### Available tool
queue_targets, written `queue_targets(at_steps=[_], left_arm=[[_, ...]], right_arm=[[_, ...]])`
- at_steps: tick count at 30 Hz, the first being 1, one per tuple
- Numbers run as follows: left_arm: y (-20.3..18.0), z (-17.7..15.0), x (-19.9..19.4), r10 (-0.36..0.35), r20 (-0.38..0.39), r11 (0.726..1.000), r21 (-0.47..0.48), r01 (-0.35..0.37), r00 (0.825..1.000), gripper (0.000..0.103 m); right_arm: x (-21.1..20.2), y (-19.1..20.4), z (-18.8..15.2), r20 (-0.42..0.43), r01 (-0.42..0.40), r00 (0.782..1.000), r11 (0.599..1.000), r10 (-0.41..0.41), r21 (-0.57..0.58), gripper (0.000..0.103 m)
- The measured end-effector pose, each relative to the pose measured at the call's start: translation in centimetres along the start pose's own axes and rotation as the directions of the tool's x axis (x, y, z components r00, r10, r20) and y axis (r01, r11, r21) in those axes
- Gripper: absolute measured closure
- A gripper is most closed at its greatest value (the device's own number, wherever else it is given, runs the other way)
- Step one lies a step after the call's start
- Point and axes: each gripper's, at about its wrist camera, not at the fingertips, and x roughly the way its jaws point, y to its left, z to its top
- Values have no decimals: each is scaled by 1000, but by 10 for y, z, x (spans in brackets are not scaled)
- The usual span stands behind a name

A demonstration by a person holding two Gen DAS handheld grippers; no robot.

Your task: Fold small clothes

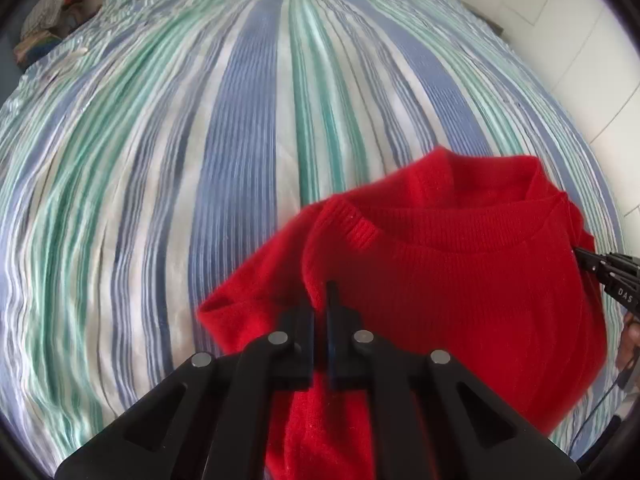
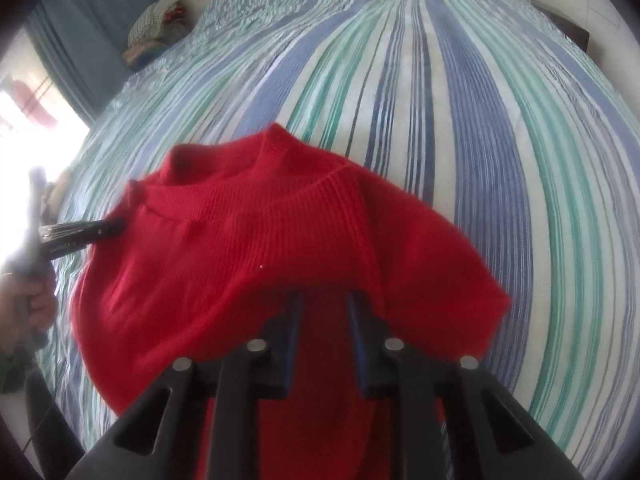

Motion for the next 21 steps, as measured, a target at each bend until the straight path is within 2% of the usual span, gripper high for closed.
queue_targets(at_steps=[2,4,6,7,8,9,10,11,14,16,17,18,19,20,21], left_arm=[[8,5,-6,17,37,999,-49,-15,999,100],[14,7,6,19,-4,997,-73,-20,1000,98],[16,3,18,42,-69,996,-75,-47,997,88],[16,1,15,47,-68,996,-78,-53,997,82],[17,-1,8,39,-49,995,-88,-43,998,68],[17,-4,-2,21,-24,995,-94,-23,999,58],[19,-9,-13,11,6,995,-96,-11,1000,42],[20,-16,-26,6,39,996,-90,-3,999,37],[18,-49,-57,-49,74,998,-43,53,996,34],[11,-79,-63,-72,51,997,13,71,996,28],[7,-95,-59,-41,18,998,56,40,999,28],[5,-109,-48,35,-31,994,102,-32,999,28],[7,-123,-36,115,-74,985,135,-104,991,30],[16,-135,-32,134,-94,985,126,-121,987,31],[27,-142,-38,102,-78,992,75,-97,992,31]], right_arm=[[-7,-3,1,57,99,993,995,-100,26,103],[-19,-15,2,118,116,985,987,-129,111,103],[-12,-26,2,87,129,986,980,-143,149,103],[-7,-30,0,54,116,991,981,-125,156,103],[-7,-31,0,42,122,991,980,-130,155,101],[-13,-30,-3,61,128,988,980,-139,151,100],[-23,-27,-6,93,122,986,982,-136,141,95],[-35,-21,-9,124,99,986,988,-114,122,87],[-67,7,-31,174,-10,985,1000,11,-7,75],[-77,27,-53,151,-106,981,990,119,-90,73],[-74,37,-65,121,-155,978,980,171,-126,72],[-68,44,-78,83,-177,978,972,192,-156,72],[-59,47,-92,43,-151,986,973,161,-176,72],[-46,44,-106,-1,-78,997,980,80,-182,74],[-35,35,-118,-33,-11,999,986,6,-164,78]])
